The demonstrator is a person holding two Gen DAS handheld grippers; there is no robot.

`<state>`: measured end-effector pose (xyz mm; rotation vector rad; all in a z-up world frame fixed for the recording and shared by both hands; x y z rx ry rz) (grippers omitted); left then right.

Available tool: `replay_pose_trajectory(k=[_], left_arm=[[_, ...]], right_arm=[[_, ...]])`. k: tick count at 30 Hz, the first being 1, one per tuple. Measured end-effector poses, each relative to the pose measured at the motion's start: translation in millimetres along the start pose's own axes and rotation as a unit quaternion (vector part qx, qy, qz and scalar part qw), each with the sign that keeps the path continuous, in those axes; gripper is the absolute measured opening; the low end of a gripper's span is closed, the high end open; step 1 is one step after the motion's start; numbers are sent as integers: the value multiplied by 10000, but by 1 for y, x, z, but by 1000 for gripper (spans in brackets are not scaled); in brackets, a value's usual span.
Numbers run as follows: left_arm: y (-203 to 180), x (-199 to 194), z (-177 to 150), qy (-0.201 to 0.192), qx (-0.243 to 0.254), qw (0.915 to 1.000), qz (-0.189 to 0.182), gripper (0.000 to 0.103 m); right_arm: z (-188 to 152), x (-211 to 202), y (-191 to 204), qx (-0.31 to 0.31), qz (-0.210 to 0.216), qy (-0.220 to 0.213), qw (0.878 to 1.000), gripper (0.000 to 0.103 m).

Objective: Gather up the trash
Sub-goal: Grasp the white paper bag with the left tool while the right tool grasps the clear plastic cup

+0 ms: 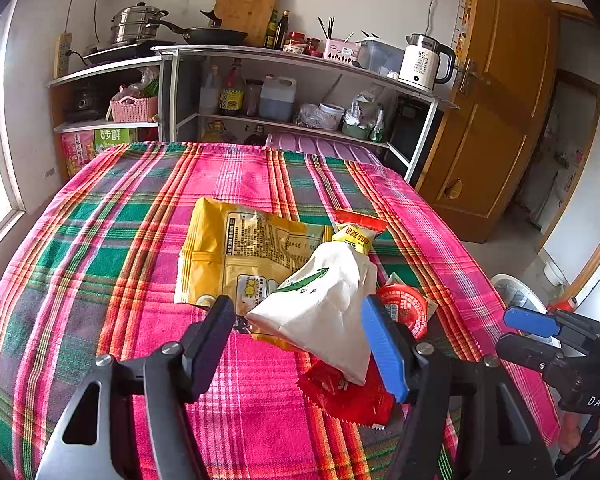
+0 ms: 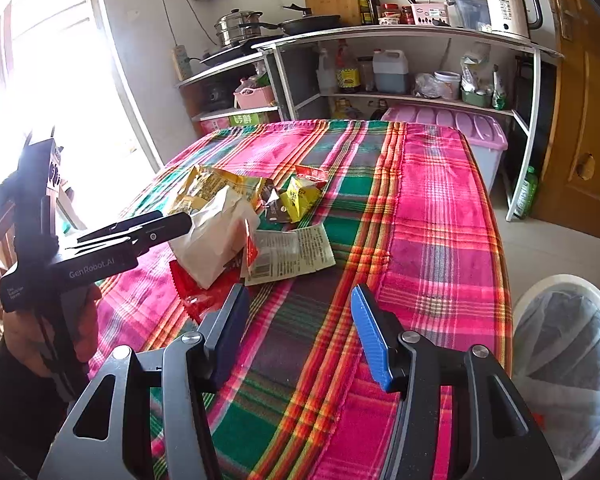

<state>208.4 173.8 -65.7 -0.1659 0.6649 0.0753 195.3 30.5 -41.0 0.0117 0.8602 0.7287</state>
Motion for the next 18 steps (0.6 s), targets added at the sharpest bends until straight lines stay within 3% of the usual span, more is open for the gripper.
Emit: replay_pose_trajectory(k=[11,14,18], left_arm=[[-5,18,-9,239,-130,9993,-237,65],[-4,13,-6,143,-193,9993,-299,46],[-2,8,-7,74,-292,9988,-392,39]], right_arm=[[9,20,-4,15,27,100,9999,54],[11,24,-3,-3,47,122,9999,54],[14,28,5,-105,91,141,9998,54]])
Point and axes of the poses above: each gripper's, at about its wrist camera, not at the fingertips, and x roughly the way its jaws point, y to its left, z to its top, the point moved 10 cm from there along x, roughly the way its jaws point, and after that the axes turned 5 degrees about x, right-handed, at the moved point
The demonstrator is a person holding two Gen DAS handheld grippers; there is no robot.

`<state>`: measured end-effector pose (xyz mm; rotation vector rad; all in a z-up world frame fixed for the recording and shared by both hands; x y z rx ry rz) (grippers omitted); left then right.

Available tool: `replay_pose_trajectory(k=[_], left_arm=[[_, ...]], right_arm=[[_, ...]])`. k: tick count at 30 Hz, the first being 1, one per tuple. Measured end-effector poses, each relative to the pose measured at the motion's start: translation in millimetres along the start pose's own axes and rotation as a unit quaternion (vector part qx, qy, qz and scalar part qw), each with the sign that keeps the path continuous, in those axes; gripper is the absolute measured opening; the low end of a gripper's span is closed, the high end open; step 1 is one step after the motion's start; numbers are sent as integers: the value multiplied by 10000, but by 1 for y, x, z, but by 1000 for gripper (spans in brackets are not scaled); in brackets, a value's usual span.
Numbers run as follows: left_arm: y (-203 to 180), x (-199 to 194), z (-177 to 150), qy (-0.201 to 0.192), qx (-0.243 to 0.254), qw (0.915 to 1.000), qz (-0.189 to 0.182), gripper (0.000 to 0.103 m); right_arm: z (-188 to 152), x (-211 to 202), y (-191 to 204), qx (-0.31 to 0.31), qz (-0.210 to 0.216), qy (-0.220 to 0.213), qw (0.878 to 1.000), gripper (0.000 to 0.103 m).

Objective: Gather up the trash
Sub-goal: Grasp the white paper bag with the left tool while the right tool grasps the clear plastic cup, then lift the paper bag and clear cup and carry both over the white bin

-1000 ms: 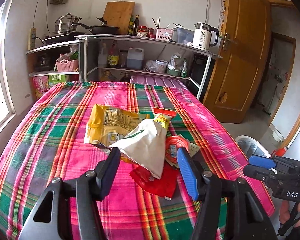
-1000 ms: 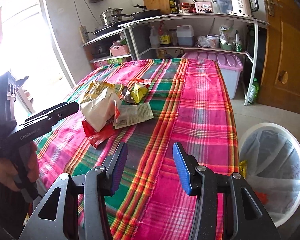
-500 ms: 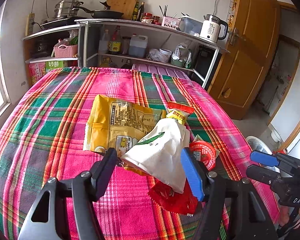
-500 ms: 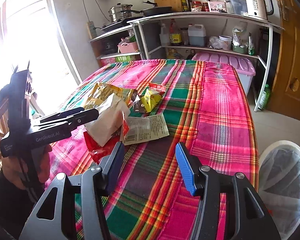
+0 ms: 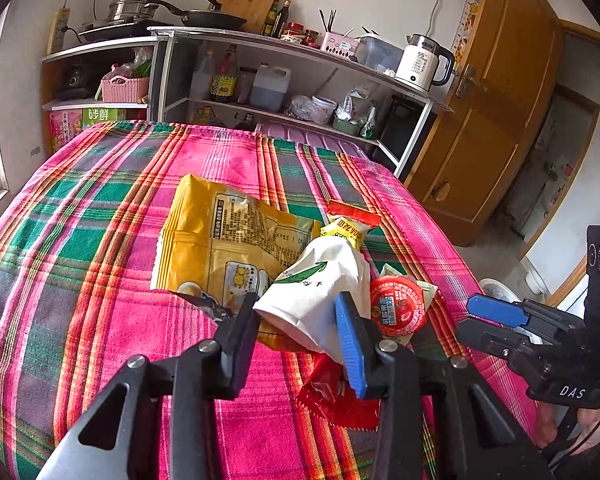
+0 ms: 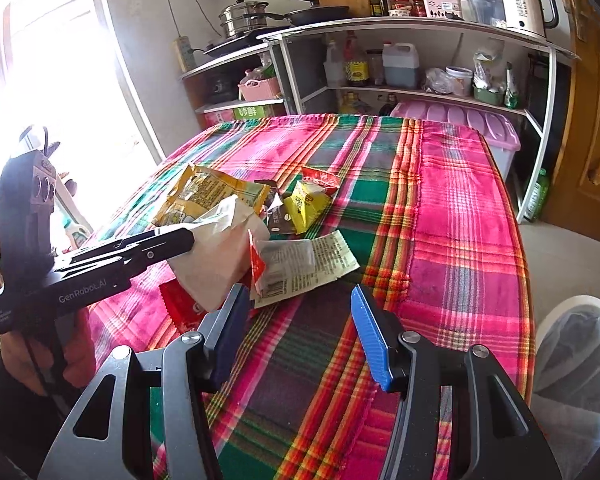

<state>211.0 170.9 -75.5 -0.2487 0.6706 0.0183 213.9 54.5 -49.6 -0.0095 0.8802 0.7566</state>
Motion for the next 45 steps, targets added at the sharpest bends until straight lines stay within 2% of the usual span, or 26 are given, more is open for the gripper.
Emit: replay_pose_trajectory(k=[11,22,28,37,45], left_arm=[[2,-20,1,-237,-25,9996,-139,29],[5,-21,-2,-244,-77,9995,-206,28],[2,-23,-3,-256,-38,9995,-180,27],[-13,-34,-1,-304,56,9994,-176,24],[-40,-43,3,-349,271,9987,-249,12]], right_arm=[[17,34,8,-174,134,227,9995,54],[-4,51,-1,-96,10,664,9977,54],[-8,43,-2,-139,-46,653,9978,53],[-8,14,-7,3,-77,416,9991,53],[-15,-22,-24,204,-182,160,9995,53]])
Point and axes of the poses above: each gripper's, at about its wrist camera, not at the fingertips, and x roughly the way its jaws point, y to its left, z to its top, the point moved 10 cm from there along x, roughly the way its jaws point, and after that the axes turned 5 degrees about x, right-handed, at the moved point
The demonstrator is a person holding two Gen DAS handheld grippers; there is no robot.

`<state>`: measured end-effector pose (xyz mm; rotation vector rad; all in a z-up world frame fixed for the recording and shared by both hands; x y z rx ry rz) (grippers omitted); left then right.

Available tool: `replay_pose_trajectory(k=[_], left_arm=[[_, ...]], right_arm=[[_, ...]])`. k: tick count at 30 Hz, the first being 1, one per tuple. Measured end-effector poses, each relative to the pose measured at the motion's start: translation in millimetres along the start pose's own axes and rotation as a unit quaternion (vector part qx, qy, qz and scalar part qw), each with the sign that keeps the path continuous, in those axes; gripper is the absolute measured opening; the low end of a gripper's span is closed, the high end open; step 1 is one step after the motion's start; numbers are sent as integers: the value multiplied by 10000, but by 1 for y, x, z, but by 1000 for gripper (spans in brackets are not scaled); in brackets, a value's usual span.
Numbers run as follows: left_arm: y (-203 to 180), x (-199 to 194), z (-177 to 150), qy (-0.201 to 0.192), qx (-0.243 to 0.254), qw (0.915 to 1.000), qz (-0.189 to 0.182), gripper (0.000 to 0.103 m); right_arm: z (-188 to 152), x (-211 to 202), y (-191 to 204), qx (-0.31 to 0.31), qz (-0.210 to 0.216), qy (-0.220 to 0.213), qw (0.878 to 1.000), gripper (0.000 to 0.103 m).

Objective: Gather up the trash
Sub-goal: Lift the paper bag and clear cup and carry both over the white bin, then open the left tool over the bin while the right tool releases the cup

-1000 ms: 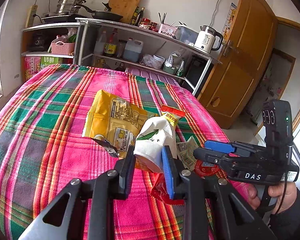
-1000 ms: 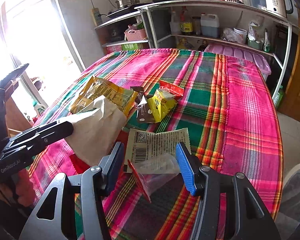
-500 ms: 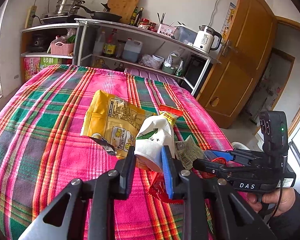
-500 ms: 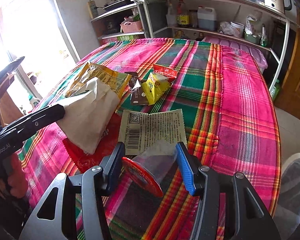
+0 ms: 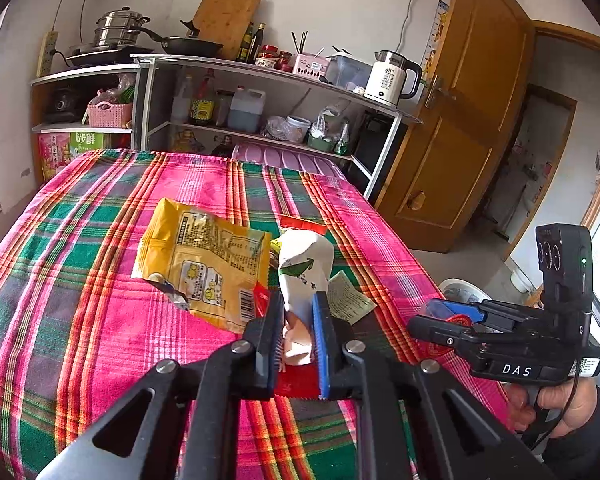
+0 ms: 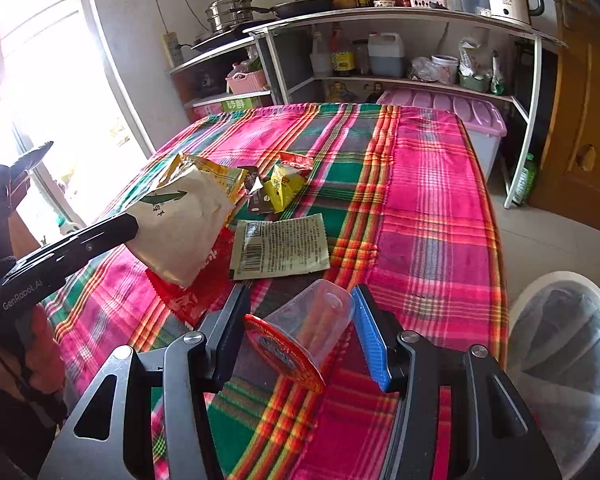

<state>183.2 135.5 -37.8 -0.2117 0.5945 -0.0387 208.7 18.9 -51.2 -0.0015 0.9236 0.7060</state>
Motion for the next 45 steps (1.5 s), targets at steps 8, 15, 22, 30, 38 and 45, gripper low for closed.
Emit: replay_pose_trajectory(k=[8,15,22,30,38,45], left_arm=[[-31,-1,3,12,219,9997,-79,10],[-66,1,11,13,424,9988,-265,10],[-118,16,11,137,694,9954,-645,10],[-190,41,12,283,1039,9870,-1190,10],[-247,66,3,500,1232,9777,-1628,10],[-275,83,-3,622,1363,9722,-1800,10]], right_arm=[[-9,-24,-17,195,-59,-172,9996,53],[-13,-45,-38,391,-136,-353,9985,53],[-22,-70,-75,678,-340,-513,9958,53],[-36,-99,-132,1128,-713,-670,9888,53],[-56,-117,-183,1560,-1073,-702,9794,53],[-68,-121,-208,1810,-1193,-680,9738,53]])
Point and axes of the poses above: each gripper's, at about its wrist camera, not at the fingertips, and x roughly the way its jaws point, y to its left, z to its top, the point moved 10 cm from there along x, roughly the way its jaws point, and after that the axes turned 5 degrees about x, right-handed, at the moved point
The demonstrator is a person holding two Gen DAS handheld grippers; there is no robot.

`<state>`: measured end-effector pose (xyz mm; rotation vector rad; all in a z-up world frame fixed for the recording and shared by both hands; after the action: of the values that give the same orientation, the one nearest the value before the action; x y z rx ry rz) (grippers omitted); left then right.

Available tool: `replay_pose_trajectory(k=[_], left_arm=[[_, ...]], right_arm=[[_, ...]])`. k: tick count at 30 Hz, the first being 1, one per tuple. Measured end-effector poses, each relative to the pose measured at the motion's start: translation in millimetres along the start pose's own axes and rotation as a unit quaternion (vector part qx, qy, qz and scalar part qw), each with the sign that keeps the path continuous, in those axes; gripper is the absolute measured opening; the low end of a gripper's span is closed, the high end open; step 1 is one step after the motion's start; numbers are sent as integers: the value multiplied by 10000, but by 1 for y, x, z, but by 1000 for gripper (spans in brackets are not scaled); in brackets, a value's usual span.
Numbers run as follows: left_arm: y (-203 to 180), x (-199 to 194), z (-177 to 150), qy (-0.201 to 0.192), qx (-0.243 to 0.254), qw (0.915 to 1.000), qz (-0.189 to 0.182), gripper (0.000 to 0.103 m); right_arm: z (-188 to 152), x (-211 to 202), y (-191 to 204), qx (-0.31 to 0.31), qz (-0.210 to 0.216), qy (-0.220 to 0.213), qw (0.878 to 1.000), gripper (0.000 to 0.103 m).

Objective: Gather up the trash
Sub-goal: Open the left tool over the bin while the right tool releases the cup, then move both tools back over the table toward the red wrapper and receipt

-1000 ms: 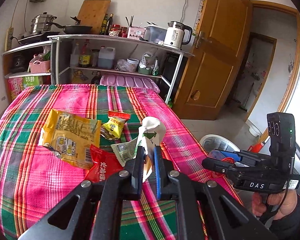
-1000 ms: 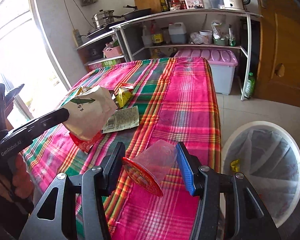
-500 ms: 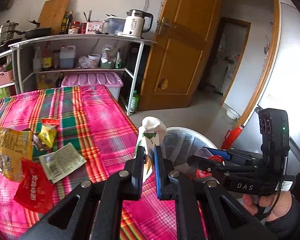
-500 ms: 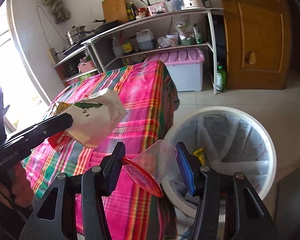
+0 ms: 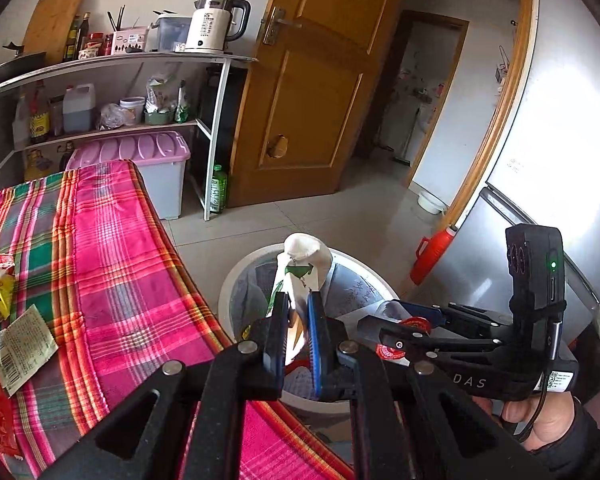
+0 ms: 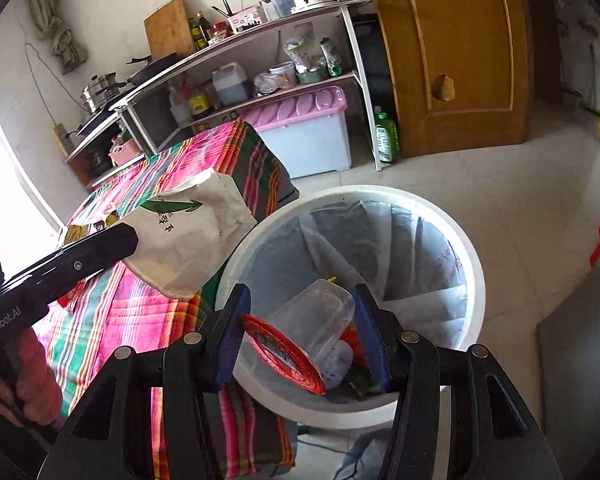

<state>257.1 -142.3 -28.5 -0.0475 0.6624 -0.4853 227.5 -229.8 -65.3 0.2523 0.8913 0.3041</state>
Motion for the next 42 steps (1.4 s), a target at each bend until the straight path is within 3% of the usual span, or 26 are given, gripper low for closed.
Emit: replay_pose_trajectory(k=[14,19,30,42], left_arm=[[-12,44,-13,351,4,9993,-132,11],[-13,50,-14,406,-32,9990,-187,16],[-3,25,-13,230,-88,9997,-83,18],[20,-22,-20,-28,-224,9995,232,18]], right_arm=[[-2,15,-33,213,-242,125,9994,54],[0,14,-36,216,-286,64,9993,58],[4,-3,-23,86,-295,-95,9995,58],[3,-29,26,-286,-75,-311,9991,58]])
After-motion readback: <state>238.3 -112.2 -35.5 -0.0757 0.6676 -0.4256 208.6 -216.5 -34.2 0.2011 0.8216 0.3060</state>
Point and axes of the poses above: each gripper's, at about its wrist camera, not at the fingertips, and x roughly the way its jaws point, y to its left, z to its top, the point moved 10 cm from there along x, roughly the way its jaws point, and after that the axes turned 5 degrees about x, right-handed, at the moved point
